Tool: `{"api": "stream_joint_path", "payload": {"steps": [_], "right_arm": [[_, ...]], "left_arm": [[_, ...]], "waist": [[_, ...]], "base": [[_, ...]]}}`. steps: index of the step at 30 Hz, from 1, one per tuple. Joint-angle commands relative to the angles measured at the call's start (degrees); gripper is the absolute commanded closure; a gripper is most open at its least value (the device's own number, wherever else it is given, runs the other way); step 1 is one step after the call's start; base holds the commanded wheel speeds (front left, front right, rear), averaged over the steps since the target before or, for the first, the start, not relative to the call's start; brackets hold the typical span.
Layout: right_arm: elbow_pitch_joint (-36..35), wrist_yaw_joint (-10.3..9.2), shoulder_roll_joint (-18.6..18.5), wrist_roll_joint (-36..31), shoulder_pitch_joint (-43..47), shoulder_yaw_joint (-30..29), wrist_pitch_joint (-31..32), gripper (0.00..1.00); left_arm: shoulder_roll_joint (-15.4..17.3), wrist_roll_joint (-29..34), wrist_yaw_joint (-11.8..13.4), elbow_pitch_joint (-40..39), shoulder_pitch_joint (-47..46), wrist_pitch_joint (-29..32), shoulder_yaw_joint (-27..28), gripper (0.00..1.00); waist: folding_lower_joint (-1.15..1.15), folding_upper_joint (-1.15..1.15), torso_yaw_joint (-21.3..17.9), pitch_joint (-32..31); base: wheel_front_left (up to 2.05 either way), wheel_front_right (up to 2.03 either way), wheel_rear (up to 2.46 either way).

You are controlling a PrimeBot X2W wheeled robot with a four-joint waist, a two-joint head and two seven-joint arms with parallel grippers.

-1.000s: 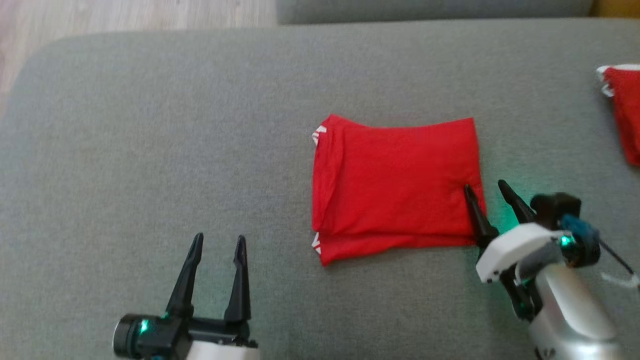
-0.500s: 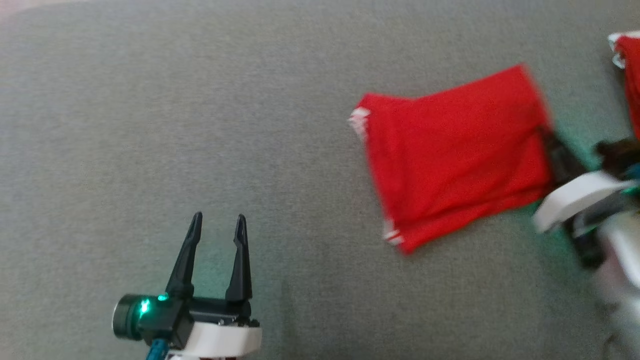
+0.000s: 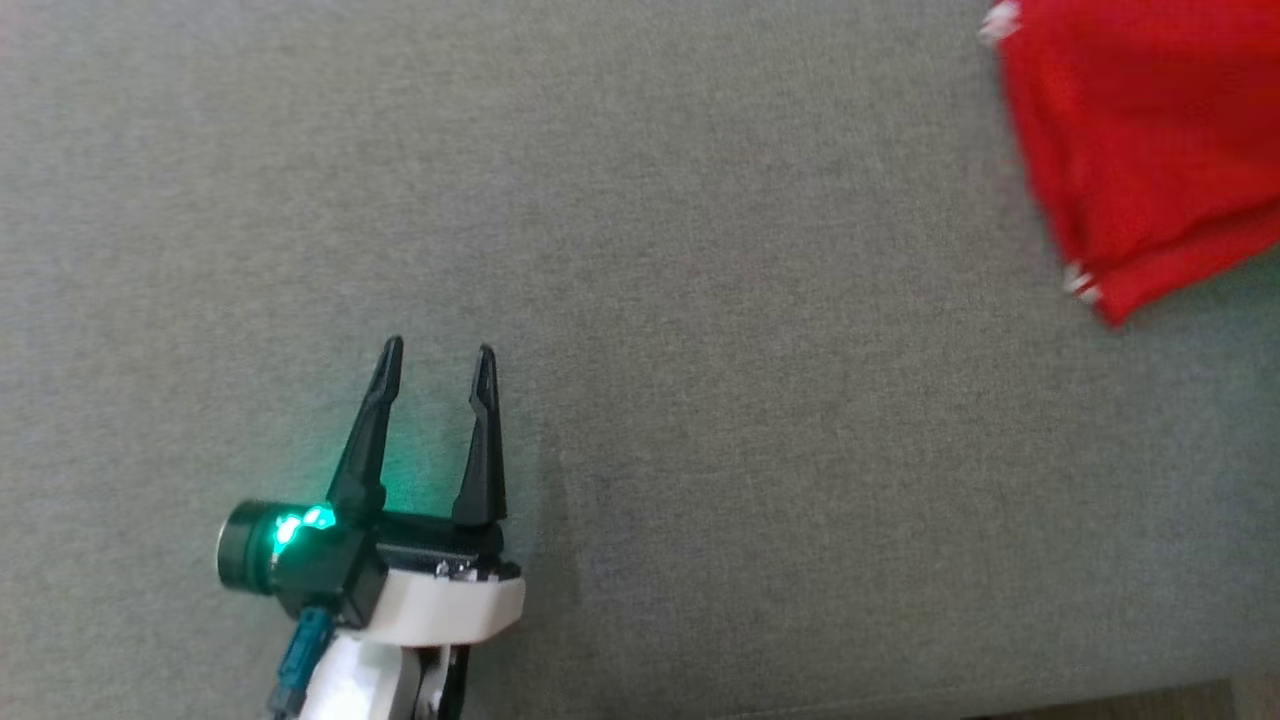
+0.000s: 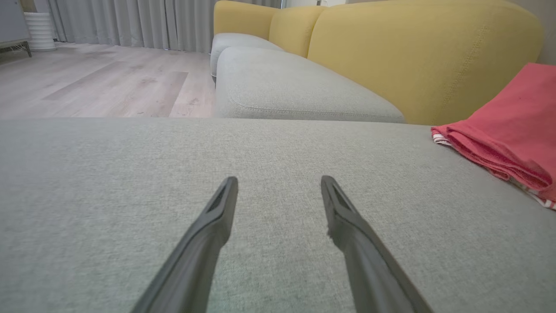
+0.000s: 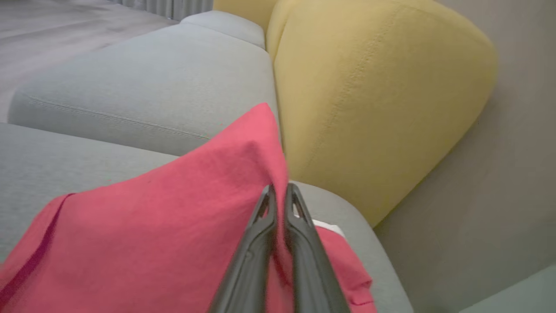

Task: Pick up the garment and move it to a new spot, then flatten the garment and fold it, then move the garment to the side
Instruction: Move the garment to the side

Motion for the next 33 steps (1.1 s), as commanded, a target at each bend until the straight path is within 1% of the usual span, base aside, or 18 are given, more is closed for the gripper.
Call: {"api": "stream_joint_path", "payload": {"steps": [1,5,6,7,9,11,12,13,17,21,23,27,30,33], "right_arm": [[-2.48,-0.04,-3.48,-0.6,-0.67,-1.52,0.98,1.0],[-3.47,-0.04,-5.78,-1.65,-0.24,-6.24,3.6,1.0],[-3.47,-0.04,-5.78,-1.65,-0.24,-6.24,3.6,1.0],[-3.53,-0.04,-6.0,-2.1,0.14,-7.59,4.47,0.91],[-3.62,-0.04,-5.92,-3.71,1.0,-10.56,6.16,0.0],[-4.61,-0.04,-4.93,-6.32,1.84,-12.91,6.67,0.0],[-5.25,-0.04,-3.86,-7.55,2.37,-13.72,6.76,0.0],[-6.8,-0.04,-1.04,-9.06,3.68,-14.02,6.62,0.0],[-9.44,-0.04,5.5,-11.13,7.4,-12.34,5.98,0.0],[-11.36,-0.04,13.5,-11.27,11.9,-8.12,4.46,0.0],[-10.84,-0.04,16.47,-10.29,14.15,-5.32,2.41,0.0],[-8.08,-0.04,21.13,-7.19,18.65,1.99,-3.1,0.0],[-4.99,-0.04,23.95,-5.51,20.77,6.29,-7.54,0.0],[-3.42,-0.04,26.92,-3.2,22.76,9.07,-9.84,0.0]], "left_arm": [[-0.26,0.6,-0.27,-1.47,-1.04,-0.29,1.49,0.0],[-0.26,1.03,-0.61,-1.37,-1.92,-0.29,1.79,0.0],[-0.26,1.03,-0.61,-1.37,-1.92,-0.29,1.79,0.0],[-0.26,1.09,-0.69,-1.34,-2.08,-0.29,1.84,0.0],[-0.26,1.17,-0.84,-1.25,-2.37,-0.29,1.95,0.0],[-0.26,1.15,-0.95,-1.03,-2.55,-0.29,2.04,0.0],[-0.26,1.05,-0.96,-0.94,-2.55,-0.29,2.09,0.0],[-0.26,0.72,-1.28,-1.16,-2.53,-0.29,1.97,0.0],[-0.26,-0.27,-1.44,-1.1,-1.61,-0.29,2.13,0.0],[-0.26,-1.42,-1.72,-1.49,-0.32,-0.29,2.57,0.0],[-0.26,-2.07,-1.9,-1.64,0.48,-0.29,2.8,0.0],[-0.26,-2.99,-1.81,-2.12,2.32,-0.29,3.44,0.0],[-0.26,-3.66,-1.59,-2.19,4.15,-0.29,4.12,0.0],[-0.26,-4.41,-1.65,-2.07,6.19,-0.29,4.51,0.0]], "waist": [[-0.01,0.0,-0.83,1.43],[-0.01,0.0,-1.01,2.47],[-0.01,0.0,-1.01,2.47],[-0.01,0.0,-1.0,2.62],[-0.01,0.0,-0.94,2.78],[-0.01,0.0,-0.83,2.48],[-0.01,0.0,-0.78,2.12],[-0.01,0.0,-0.6,1.14],[-0.01,0.0,-0.01,-1.6],[-0.01,0.0,0.61,-4.95],[-0.01,0.0,1.02,-6.8],[-0.01,0.0,1.74,-10.56],[-0.01,0.0,1.88,-13.68],[-0.01,0.0,2.18,-16.66]], "base": [[0.0,0.0,0.0],[0.0,0.0,0.0],[0.0,0.0,0.0],[0.0,0.0,0.0],[0.0,0.0,0.0],[0.0,0.0,0.0],[0.0,0.0,0.0],[0.0,0.0,0.0],[0.0,0.0,0.0],[0.0,0.0,0.0],[0.0,0.0,0.0],[0.0,0.0,0.0],[0.0,0.0,0.0],[0.0,0.0,0.0]]}}
